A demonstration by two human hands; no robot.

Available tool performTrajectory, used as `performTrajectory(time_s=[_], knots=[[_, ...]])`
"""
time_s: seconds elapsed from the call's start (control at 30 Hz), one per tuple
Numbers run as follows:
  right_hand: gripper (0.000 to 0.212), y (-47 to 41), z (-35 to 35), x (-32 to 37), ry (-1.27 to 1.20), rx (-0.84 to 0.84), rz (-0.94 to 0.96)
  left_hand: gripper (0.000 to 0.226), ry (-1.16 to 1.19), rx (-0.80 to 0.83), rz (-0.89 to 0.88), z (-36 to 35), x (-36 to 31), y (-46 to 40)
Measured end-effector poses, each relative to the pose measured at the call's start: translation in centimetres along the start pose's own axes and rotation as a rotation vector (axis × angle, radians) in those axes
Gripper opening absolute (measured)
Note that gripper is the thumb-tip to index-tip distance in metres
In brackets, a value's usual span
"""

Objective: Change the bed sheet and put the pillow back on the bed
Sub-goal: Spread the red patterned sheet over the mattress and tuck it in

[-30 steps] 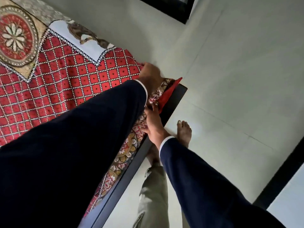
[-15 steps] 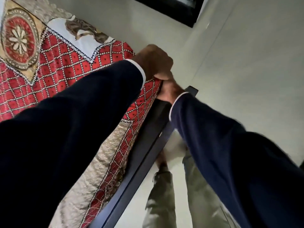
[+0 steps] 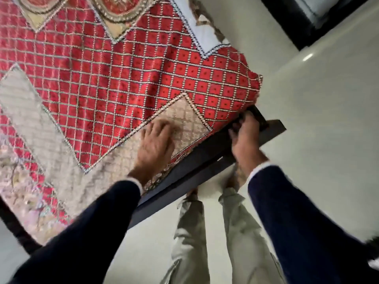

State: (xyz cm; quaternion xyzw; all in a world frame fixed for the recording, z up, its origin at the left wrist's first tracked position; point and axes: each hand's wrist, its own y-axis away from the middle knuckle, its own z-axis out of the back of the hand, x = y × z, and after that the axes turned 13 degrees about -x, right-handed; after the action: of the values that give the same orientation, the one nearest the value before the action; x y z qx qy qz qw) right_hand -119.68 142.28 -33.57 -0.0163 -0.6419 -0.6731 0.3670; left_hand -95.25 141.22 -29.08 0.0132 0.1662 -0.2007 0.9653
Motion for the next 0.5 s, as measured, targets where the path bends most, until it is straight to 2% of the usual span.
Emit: performTrajectory(time_s=[0.1,0.17,0.3,0.4,0.47,0.5], knots=[[0.012,5.7,-0.6,-8.7,0.130,0.122,-0.316,0.015,0.192,-0.203,0.517,0.6,2.4,7.5],[0.017,8.9,-1.5,-13.8,0.340,0.211,-0.455,0.016,0.267,-0.343,0.790,0.6,2.7,10.8],[0.025,12.2,-4.1,-20.1,0.552,0.271,-0.511,0.017,0.518,-0.579,1.349,-0.4,3.7,14.9],[0.028,12.6,-5.5,-22.9,0.475,0.230,-0.419,0.022,0.726,-0.725,1.805,-1.0,4.8,16.4],[0.028,12.8,-6.0,-24.4,0.365,0.182,-0.417,0.040,1.048,-0.817,2.141,-1.5,6.1,17.5],[0.028,13.0,-6.2,-24.9,0.326,0.172,-0.428,0.048,1.268,-0.859,2.188,-1.4,6.7,17.7]])
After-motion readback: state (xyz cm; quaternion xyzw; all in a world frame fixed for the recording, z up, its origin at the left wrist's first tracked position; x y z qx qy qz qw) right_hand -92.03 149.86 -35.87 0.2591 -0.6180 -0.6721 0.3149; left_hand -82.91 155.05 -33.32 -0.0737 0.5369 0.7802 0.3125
